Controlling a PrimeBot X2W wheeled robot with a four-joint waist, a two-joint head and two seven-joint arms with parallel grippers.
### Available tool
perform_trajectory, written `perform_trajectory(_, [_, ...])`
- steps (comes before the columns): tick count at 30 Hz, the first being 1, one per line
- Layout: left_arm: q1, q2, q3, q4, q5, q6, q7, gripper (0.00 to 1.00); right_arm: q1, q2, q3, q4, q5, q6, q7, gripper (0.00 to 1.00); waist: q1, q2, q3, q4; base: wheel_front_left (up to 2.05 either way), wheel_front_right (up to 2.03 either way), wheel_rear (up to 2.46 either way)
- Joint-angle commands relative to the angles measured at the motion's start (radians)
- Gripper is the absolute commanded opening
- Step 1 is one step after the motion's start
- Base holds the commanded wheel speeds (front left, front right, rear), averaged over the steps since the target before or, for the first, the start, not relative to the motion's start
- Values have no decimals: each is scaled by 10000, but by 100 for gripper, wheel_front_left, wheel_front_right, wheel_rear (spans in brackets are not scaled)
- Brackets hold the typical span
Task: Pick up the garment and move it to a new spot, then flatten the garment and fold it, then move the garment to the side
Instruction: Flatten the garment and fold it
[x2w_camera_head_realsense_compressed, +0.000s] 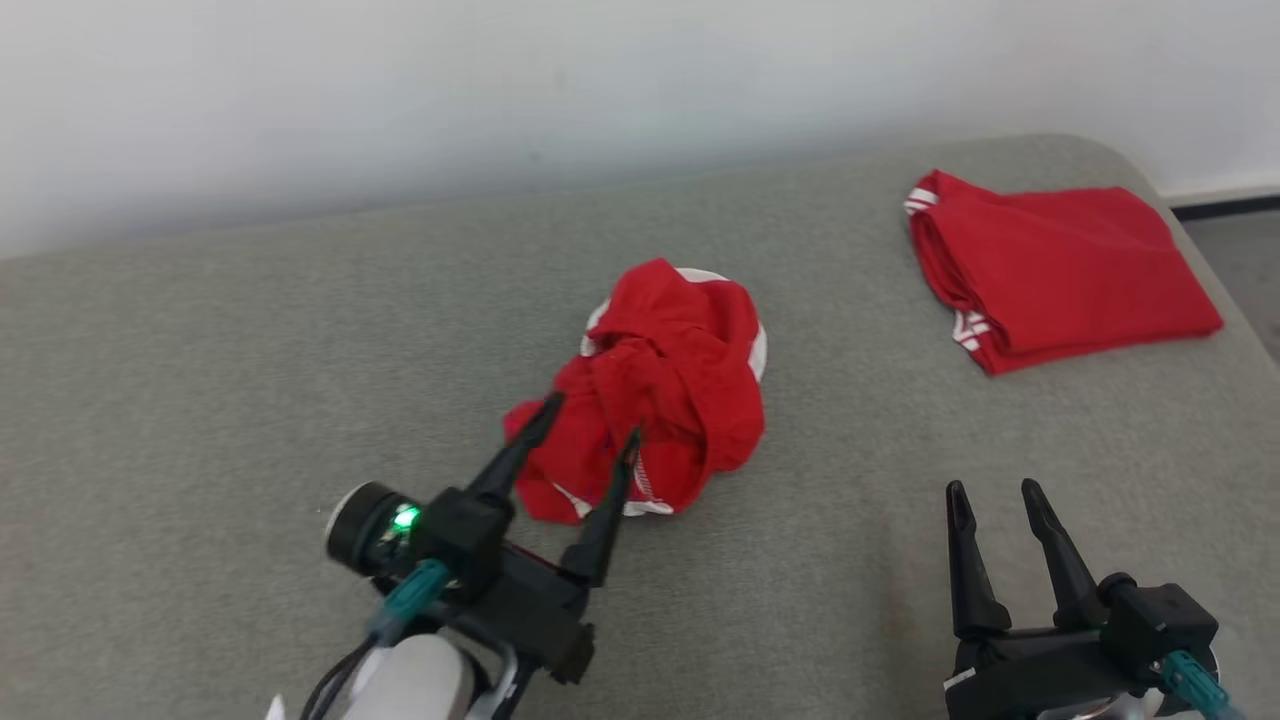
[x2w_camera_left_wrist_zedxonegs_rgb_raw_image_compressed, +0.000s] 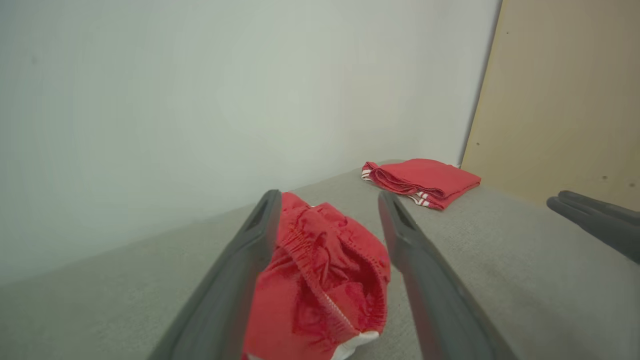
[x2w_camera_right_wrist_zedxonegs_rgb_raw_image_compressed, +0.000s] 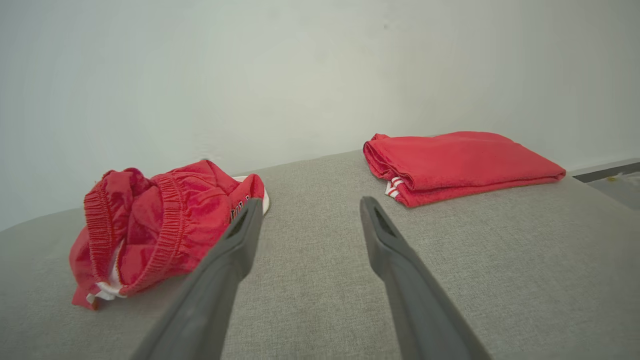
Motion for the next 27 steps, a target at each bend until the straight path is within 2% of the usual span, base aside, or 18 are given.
perform_trajectory(1, [-177,62,-77,116,-43,22,0,100,-122,3,-2,5,38,-23,-75,100,-1,-1,397,-509,0,0,0])
perform_trajectory(5, [-787,192,-840,883,-275,19,0,100,-299,23,8,98,156,-23,-73,100,-1,-1,745,-1089,0,0,0])
perform_trajectory(11, [-1366,417,-1431,2191,-425,17,14,100,-482,32,-39,-57,422,-23,-79,100,-1,-1,1166,-1763,0,0,0])
perform_trajectory(20, [-2070,482,-2136,4022,-600,16,23,100,-565,37,65,-192,691,-23,-68,100,-1,-1,1489,-2130,0,0,0])
perform_trajectory(21, [-2183,457,-2189,4177,-639,16,21,68,-589,37,77,-203,701,-23,-68,100,-1,-1,1506,-2140,0,0,0])
perform_trajectory(22, [-2297,431,-2234,4308,-667,16,17,25,-623,37,83,-207,705,-23,-68,100,-1,-1,1520,-2145,0,0,0])
perform_trajectory(23, [-2416,425,-2313,4468,-596,16,13,6,-649,37,84,-207,717,-23,-68,100,-1,-1,1529,-2149,0,0,0])
perform_trajectory(24, [-2505,400,-2363,4609,-567,16,10,0,-661,36,80,-208,724,-23,-68,100,-1,-1,1535,-2148,0,0,0])
perform_trajectory(27, [-2825,223,-2508,4897,-546,16,-2,0,-674,36,79,-204,705,-23,-68,100,-1,-1,1509,-2145,0,0,0])
